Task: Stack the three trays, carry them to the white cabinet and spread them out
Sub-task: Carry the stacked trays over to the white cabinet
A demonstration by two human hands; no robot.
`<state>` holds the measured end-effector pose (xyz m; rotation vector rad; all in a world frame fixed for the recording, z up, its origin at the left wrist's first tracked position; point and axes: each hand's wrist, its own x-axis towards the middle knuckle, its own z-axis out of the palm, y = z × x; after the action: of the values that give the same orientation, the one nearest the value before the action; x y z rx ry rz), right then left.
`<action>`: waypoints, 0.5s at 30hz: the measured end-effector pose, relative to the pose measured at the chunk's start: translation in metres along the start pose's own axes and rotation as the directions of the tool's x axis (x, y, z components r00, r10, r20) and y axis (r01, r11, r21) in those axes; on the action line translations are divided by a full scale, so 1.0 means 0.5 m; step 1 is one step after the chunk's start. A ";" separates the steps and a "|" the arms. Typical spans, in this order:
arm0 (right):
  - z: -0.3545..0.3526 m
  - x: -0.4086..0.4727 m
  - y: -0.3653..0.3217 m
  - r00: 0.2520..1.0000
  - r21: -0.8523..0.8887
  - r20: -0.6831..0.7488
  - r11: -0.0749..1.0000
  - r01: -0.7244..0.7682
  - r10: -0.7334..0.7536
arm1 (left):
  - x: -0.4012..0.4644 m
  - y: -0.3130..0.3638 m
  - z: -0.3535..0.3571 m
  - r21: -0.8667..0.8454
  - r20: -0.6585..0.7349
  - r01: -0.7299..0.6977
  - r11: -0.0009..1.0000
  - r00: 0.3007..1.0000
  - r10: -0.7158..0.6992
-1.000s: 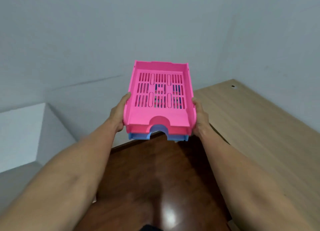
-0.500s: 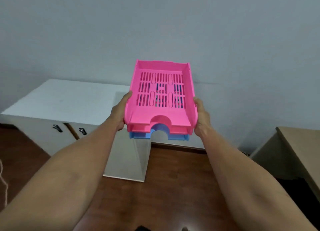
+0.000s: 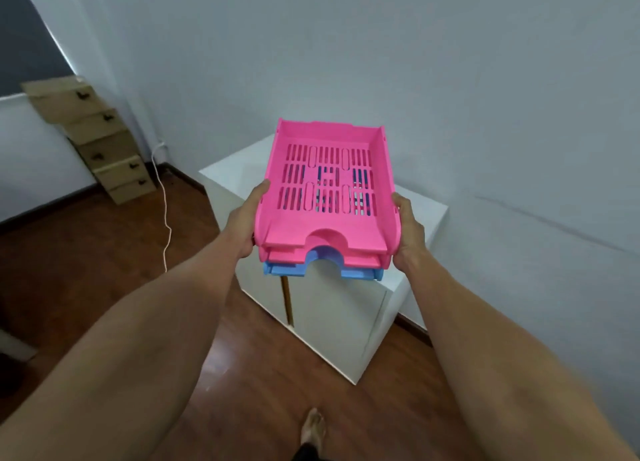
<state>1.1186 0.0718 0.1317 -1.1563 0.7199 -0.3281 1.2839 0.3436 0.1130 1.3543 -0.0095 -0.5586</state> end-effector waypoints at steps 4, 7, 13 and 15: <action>0.136 0.077 -0.001 0.996 -0.047 0.078 0.998 -0.032 0.036 | 0.027 0.046 -0.073 -0.104 -0.190 -0.010 0.995 0.982 -0.010; 0.222 0.144 -0.001 0.991 -0.060 0.116 0.997 -0.056 0.063 | 0.073 0.072 -0.128 -0.152 -0.223 -0.006 0.988 0.975 -0.029; 0.369 0.282 -0.013 0.980 -0.086 0.169 0.992 -0.089 0.103 | 0.194 0.136 -0.203 -0.176 -0.205 -0.008 0.984 0.978 -0.029; 0.410 0.320 -0.019 0.976 -0.100 0.185 0.990 -0.098 0.115 | 0.231 0.159 -0.221 -0.163 -0.284 0.022 0.986 0.956 -0.069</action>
<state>1.3741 0.1211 0.1293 -1.2115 0.6299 -0.0932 1.4497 0.4092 0.1247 1.2714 0.3005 -0.3863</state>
